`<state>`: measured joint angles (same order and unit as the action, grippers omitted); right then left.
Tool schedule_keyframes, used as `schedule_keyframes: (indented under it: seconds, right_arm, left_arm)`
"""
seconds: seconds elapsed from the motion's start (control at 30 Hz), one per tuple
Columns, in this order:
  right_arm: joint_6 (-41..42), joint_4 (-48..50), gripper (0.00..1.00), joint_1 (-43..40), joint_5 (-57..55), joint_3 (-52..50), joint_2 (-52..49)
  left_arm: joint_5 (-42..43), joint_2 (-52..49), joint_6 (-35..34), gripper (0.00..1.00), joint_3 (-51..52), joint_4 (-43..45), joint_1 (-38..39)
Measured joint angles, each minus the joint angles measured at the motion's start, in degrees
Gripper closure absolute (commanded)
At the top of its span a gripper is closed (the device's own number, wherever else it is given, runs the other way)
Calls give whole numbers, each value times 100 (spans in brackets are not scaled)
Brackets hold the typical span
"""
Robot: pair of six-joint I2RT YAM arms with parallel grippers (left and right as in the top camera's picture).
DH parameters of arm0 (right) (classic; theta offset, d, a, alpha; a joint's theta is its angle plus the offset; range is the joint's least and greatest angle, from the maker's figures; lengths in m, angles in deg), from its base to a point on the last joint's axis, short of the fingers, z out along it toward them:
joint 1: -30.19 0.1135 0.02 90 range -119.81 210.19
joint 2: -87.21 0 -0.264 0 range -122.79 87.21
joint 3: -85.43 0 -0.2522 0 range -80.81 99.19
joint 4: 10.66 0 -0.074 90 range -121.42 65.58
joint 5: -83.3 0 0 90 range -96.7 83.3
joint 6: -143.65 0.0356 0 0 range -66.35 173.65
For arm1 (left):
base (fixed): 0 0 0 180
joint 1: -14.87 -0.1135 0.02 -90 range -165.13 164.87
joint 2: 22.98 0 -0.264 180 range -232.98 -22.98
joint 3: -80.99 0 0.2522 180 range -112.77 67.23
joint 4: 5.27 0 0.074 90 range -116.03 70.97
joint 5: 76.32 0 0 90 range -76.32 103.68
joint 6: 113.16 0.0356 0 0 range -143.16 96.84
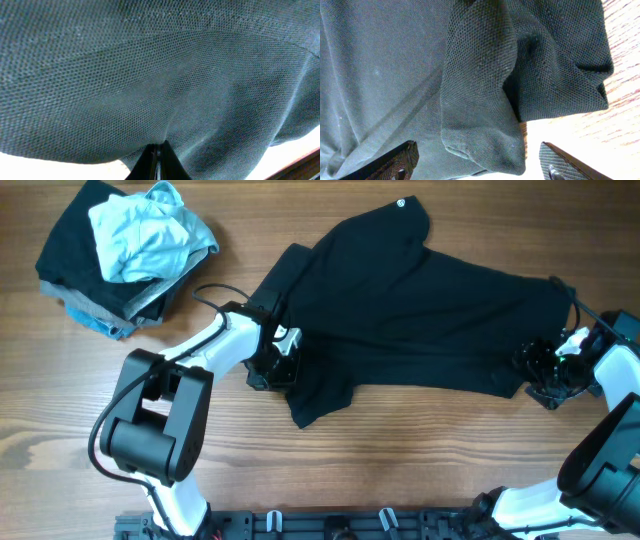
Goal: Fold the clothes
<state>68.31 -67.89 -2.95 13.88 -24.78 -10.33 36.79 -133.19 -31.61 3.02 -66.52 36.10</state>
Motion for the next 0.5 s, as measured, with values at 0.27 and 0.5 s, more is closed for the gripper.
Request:
schedule_keyframes:
  seconds: [0.27, 0.5]
  right_arm:
    - [7, -457, 14, 0, -170, 20, 4]
    - [7, -511, 10, 0, -417, 24, 4]
  left_arm:
    - [-1329, 1340, -555, 78, 63, -1429, -1985]
    - [-592, 1552, -74, 32, 221, -44, -1388]
